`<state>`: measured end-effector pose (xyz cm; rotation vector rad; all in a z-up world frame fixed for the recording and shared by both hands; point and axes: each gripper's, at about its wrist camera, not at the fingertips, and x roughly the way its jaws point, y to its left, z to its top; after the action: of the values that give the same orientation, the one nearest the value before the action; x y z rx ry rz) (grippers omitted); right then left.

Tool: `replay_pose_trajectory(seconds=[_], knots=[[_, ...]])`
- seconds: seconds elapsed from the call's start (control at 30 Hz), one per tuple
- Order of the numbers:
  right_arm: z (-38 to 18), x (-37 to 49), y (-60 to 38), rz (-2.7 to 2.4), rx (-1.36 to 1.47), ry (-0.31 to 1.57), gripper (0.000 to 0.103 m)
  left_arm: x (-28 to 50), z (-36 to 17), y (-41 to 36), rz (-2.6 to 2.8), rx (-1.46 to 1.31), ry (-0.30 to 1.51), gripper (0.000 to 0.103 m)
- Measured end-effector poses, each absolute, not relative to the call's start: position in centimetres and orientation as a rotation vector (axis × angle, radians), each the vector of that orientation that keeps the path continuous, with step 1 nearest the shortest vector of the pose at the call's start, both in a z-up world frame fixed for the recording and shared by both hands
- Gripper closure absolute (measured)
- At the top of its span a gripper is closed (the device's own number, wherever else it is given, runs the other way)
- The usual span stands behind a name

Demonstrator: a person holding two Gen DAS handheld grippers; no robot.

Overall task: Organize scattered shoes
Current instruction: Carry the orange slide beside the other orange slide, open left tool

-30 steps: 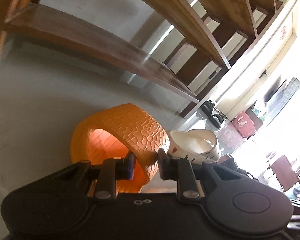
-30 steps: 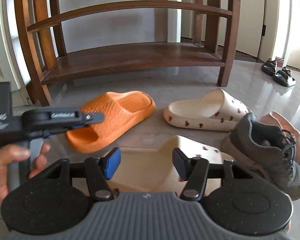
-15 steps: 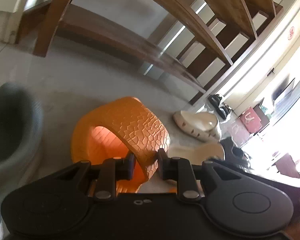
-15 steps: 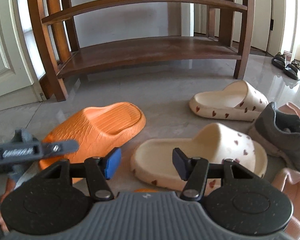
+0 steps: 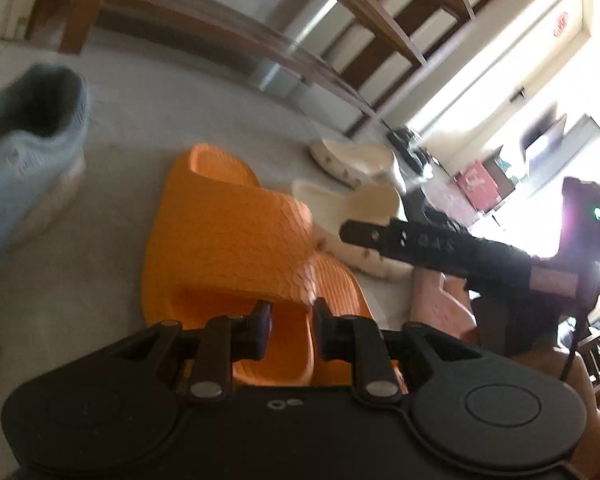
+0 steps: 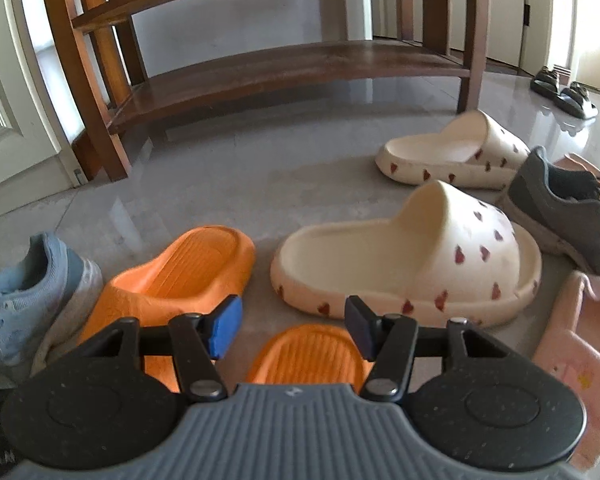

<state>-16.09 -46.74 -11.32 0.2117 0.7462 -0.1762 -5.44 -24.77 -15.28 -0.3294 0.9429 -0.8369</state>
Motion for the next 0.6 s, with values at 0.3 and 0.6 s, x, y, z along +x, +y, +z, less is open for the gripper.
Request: replay_pose_trajectory(seconds=[0.3,0.6], knots=[[-10.6,-21.4,-49.2,-0.228,0.261,0.791,0.041,-3.4,-10.0,-25.7,-1.0,-0.154,0.752,0.066],[-10.5,-26.2,-48.5,-0.161,0.327,0.889,0.041,1.6,-11.0,-30.5,-1.105,0.089,0.883,0.062]])
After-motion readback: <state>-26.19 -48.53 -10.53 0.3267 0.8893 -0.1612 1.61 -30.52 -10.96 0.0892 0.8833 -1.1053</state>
